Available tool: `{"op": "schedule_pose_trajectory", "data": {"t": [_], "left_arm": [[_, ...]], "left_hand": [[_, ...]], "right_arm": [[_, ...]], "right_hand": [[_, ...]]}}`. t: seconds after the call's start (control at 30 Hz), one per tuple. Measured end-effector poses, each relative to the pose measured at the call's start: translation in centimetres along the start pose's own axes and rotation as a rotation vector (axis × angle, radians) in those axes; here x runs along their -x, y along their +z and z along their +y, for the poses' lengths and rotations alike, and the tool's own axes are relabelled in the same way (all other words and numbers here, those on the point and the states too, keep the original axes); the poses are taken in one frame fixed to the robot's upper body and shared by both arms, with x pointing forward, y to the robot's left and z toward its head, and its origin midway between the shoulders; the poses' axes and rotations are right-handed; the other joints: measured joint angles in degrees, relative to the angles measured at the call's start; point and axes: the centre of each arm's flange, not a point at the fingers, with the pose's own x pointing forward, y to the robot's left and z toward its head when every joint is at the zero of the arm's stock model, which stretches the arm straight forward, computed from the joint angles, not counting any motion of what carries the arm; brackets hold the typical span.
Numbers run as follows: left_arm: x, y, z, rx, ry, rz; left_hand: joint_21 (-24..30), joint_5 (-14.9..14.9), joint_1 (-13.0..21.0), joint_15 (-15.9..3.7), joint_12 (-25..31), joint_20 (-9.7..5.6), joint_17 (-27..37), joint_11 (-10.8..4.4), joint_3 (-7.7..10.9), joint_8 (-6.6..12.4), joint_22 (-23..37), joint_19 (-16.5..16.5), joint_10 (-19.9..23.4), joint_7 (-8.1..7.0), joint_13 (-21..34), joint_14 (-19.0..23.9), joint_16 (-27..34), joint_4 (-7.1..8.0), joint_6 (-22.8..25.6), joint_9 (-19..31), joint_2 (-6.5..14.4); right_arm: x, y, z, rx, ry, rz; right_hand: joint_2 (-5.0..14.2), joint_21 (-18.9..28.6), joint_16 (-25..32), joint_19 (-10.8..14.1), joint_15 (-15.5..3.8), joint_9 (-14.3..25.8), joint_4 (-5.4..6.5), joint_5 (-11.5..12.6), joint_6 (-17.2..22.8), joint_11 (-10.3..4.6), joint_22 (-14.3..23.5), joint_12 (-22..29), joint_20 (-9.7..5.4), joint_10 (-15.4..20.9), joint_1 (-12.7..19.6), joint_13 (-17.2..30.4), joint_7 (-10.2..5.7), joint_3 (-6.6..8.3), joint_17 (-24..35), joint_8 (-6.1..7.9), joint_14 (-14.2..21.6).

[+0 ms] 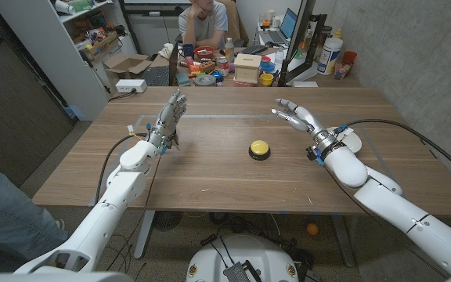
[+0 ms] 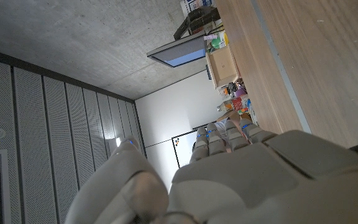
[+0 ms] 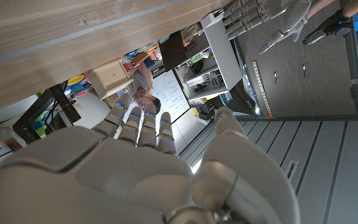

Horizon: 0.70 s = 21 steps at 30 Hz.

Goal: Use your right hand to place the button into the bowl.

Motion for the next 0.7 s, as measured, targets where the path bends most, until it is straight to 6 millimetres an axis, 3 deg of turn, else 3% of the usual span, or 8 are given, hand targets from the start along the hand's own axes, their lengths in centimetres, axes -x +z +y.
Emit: {"op": "schedule_pose_trajectory", "data": {"t": [0.33,0.57,0.7], "left_arm": [[0.3,0.4,0.0,-0.010,-0.007,-0.011],[0.4,0.6,0.0,-0.013,-0.010,-0.017],[0.4,0.6,0.0,-0.011,-0.010,-0.020]], "left_hand": [[-0.4,0.0,0.2,0.00,0.0,0.29,0.0,0.00,0.00,0.00,0.0,-0.3,0.0,0.00,0.0,0.0,0.0,0.00,0.0,0.0,0.2],[-0.4,0.0,0.2,0.29,0.0,0.75,0.0,0.00,-0.19,0.00,0.0,-0.7,-0.4,0.00,0.0,-0.3,0.0,-0.15,0.0,0.0,0.2],[-0.6,0.0,0.2,0.29,0.0,0.94,0.0,0.00,-0.42,0.00,0.0,-0.5,-0.4,0.00,0.0,-0.3,0.0,0.10,0.0,0.0,0.2]], "right_arm": [[-0.2,1.7,0.8,0.116,0.043,-0.034],[-0.4,2.5,1.3,0.203,0.075,-0.049],[-0.6,3.0,1.7,0.249,0.091,-0.057]], "right_hand": [[-0.55,-0.5,0.0,0.5,-0.20,0.0,-0.88,0.0,0.5,-0.31,-0.2,0.0,0.52,-0.3,1.6,0.0,-0.51,0.07,0.0,0.00,-0.4],[-1.42,-0.9,0.0,3.7,0.54,0.0,-1.90,0.2,0.5,-0.61,0.0,0.0,2.21,-0.6,3.2,0.0,-0.52,0.16,-0.3,0.00,0.4],[-2.16,-0.9,0.0,5.1,1.10,0.0,-1.93,0.5,0.5,-0.61,0.0,0.0,4.14,-0.6,4.0,0.0,-0.52,0.13,-0.2,0.00,0.4]]}}
